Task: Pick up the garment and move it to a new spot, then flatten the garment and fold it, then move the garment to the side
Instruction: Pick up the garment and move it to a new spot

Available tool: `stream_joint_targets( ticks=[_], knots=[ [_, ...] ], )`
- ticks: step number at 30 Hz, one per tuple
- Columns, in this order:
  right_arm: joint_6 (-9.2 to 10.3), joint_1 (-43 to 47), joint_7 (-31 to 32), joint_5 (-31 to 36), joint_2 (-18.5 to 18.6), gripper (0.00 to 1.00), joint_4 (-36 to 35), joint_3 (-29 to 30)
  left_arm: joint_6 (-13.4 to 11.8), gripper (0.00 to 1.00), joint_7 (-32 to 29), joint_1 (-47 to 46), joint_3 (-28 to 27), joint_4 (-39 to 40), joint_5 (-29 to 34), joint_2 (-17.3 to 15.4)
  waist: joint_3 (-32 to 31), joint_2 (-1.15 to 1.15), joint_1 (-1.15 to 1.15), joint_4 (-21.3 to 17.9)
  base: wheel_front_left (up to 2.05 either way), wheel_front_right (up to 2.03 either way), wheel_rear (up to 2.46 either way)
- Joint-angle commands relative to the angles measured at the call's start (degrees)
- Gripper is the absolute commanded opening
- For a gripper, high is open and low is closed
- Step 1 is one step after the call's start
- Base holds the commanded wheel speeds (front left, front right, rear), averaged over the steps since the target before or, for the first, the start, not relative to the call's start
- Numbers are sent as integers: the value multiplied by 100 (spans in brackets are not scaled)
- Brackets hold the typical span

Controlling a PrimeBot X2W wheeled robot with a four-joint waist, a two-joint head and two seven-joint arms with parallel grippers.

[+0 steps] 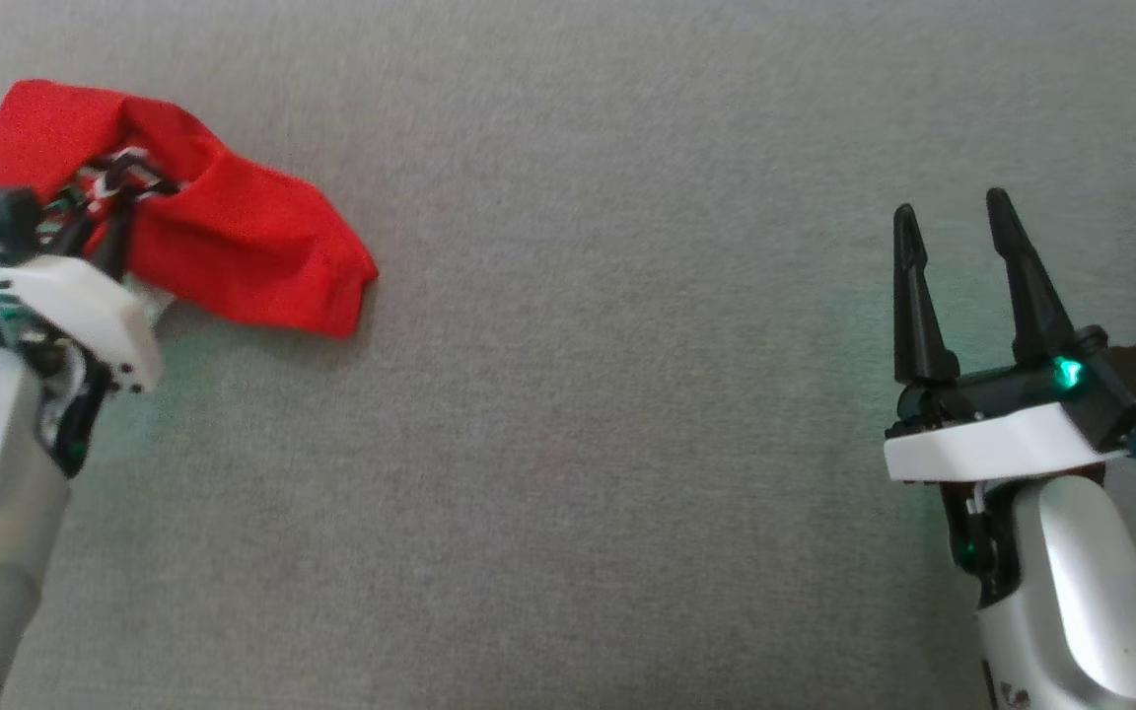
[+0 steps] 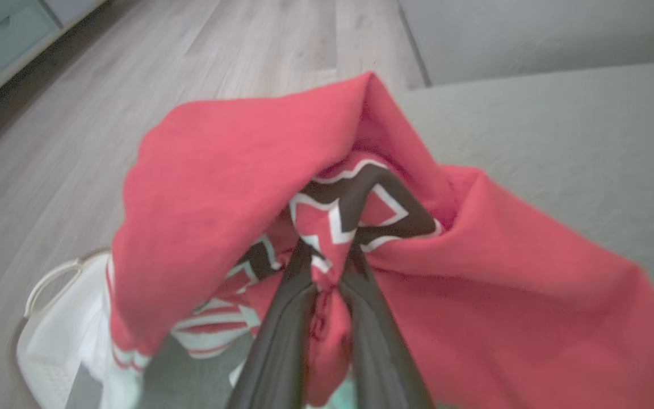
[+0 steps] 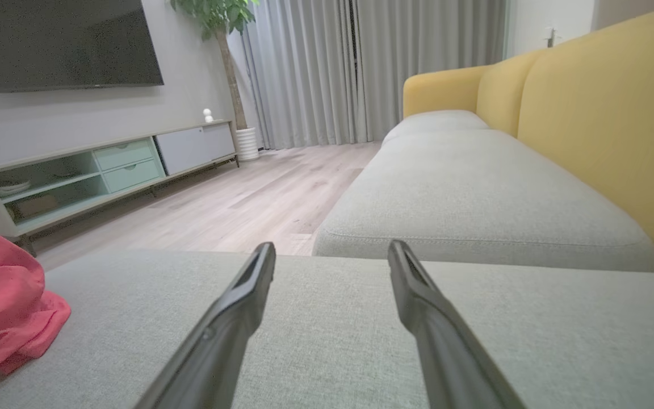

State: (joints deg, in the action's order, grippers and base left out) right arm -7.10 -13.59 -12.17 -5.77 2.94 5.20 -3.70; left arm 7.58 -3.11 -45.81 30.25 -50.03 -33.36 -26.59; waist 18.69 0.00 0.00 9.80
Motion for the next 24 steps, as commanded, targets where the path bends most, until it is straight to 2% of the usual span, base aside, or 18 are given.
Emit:
stream_joint_targets(
  ticks=[1, 8, 16, 20, 23, 24],
  knots=[
    [-39, 19, -96, -100, -6, 100, -74, -172, -9, 0, 264, -171, -19, 339, -61, -258, -326, 0, 0, -195, 0, 0, 0],
    [-39, 141, -203, -314, -6, 100, 198, -192, -9, 0, 542, -196, 513, 1105, -137, -146, -736, 0, 0, -456, 0, 0, 0],
    [-39, 138, -271, -588, -6, 100, 380, -317, -17, 0, 375, -149, 960, 2175, -219, 170, -986, 0, 0, -938, 0, 0, 0],
    [-39, 107, -279, -676, -6, 100, 414, -367, -40, 0, 228, -142, 1148, 2609, -215, 439, -991, 0, 0, -1172, 0, 0, 0],
    [-39, 79, -281, -737, -6, 100, 362, -353, -118, 0, 75, -165, 1306, 2847, -250, 795, -940, 0, 0, -1339, 0, 0, 0],
    [-39, 74, -281, -747, -6, 100, 350, -351, -163, 13, 47, -179, 1329, 2845, -239, 849, -924, 0, 0, -1363, 0, 0, 0]
  ],
)
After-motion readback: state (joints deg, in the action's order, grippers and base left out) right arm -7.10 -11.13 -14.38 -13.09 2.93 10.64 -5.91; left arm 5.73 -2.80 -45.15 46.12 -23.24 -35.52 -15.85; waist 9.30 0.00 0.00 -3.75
